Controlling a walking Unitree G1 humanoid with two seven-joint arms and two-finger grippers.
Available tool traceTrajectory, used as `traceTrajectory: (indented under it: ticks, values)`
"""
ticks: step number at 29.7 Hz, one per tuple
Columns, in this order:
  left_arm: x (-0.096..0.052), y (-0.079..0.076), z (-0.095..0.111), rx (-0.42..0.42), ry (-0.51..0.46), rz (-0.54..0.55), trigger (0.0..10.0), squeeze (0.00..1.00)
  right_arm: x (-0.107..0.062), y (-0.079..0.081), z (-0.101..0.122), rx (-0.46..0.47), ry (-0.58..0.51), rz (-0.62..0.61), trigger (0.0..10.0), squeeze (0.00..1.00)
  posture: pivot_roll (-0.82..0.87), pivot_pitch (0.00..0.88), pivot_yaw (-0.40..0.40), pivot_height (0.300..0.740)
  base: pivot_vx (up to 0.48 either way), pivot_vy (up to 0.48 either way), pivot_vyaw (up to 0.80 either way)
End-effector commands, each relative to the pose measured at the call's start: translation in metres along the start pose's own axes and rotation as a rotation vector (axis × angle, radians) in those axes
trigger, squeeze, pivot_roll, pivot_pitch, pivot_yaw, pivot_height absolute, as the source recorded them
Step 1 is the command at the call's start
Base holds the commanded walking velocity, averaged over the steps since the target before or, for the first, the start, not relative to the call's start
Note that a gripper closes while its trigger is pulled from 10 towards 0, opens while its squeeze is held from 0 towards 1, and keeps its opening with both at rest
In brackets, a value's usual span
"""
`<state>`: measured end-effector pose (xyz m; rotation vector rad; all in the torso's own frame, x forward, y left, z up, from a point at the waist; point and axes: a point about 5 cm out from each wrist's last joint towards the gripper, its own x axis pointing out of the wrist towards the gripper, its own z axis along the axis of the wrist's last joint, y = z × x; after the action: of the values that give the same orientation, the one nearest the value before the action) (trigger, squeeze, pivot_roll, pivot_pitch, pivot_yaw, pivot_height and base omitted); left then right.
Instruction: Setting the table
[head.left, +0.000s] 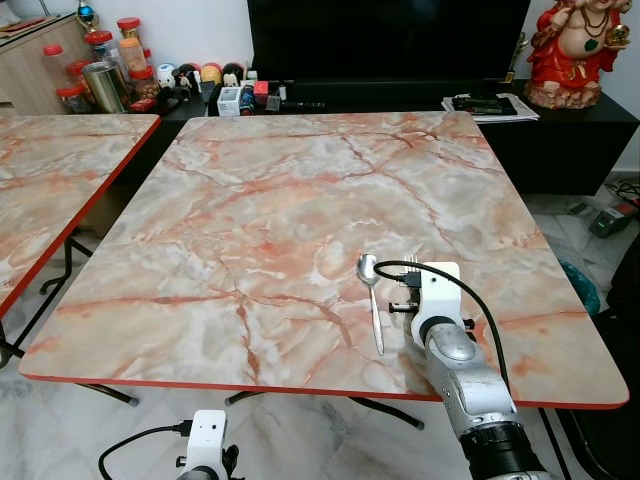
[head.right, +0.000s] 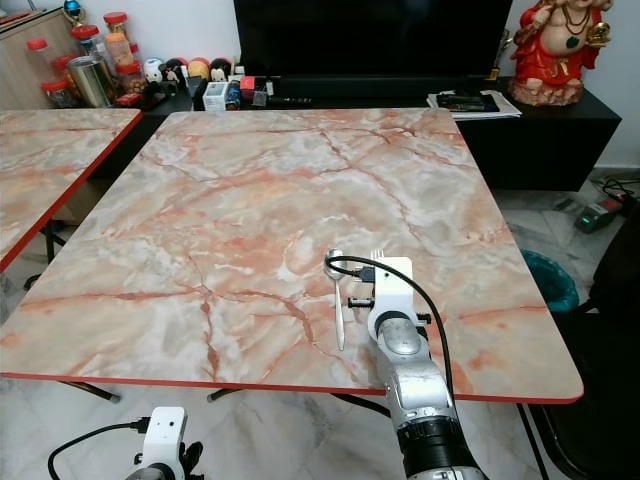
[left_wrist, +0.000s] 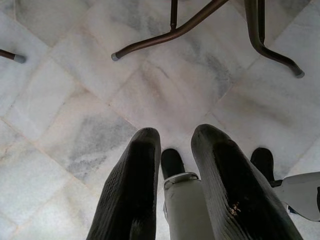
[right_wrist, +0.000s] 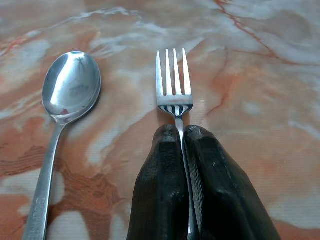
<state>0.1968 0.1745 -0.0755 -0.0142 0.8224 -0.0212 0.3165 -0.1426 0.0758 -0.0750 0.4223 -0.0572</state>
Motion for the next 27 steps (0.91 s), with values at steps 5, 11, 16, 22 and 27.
traceTrajectory:
  ticks: [5,11,16,22,27]
  values:
    - [-0.0011,0.0033,-0.0041,0.006,0.023,0.010,10.0,0.00,0.0015,0.0008,0.0009,0.012,-0.004,0.003,10.0,0.00,-0.01,0.000,0.025,0.740,0.000,0.000,0.00]
    - [-0.0013,0.0034,-0.0047,0.004,0.024,0.012,10.0,0.00,0.0032,0.0021,-0.0010,0.011,0.002,0.010,10.0,0.02,-0.01,0.000,0.023,0.740,0.000,0.000,0.00]
    - [-0.0013,0.0033,-0.0049,0.006,0.025,0.012,10.0,0.00,0.0037,0.0033,-0.0027,0.010,0.006,0.014,10.0,0.48,0.00,0.000,0.023,0.740,0.000,0.000,0.00]
    - [-0.0013,0.0038,-0.0047,0.009,0.025,0.015,10.0,0.00,0.0048,0.0054,-0.0048,0.010,0.011,0.027,10.0,0.65,0.00,0.000,0.023,0.740,0.000,0.000,0.00]
    - [-0.0013,0.0041,-0.0047,0.010,0.025,0.015,10.0,0.00,0.0050,0.0062,-0.0043,0.013,0.009,0.028,10.0,0.79,0.00,0.000,0.024,0.740,0.000,0.000,0.00]
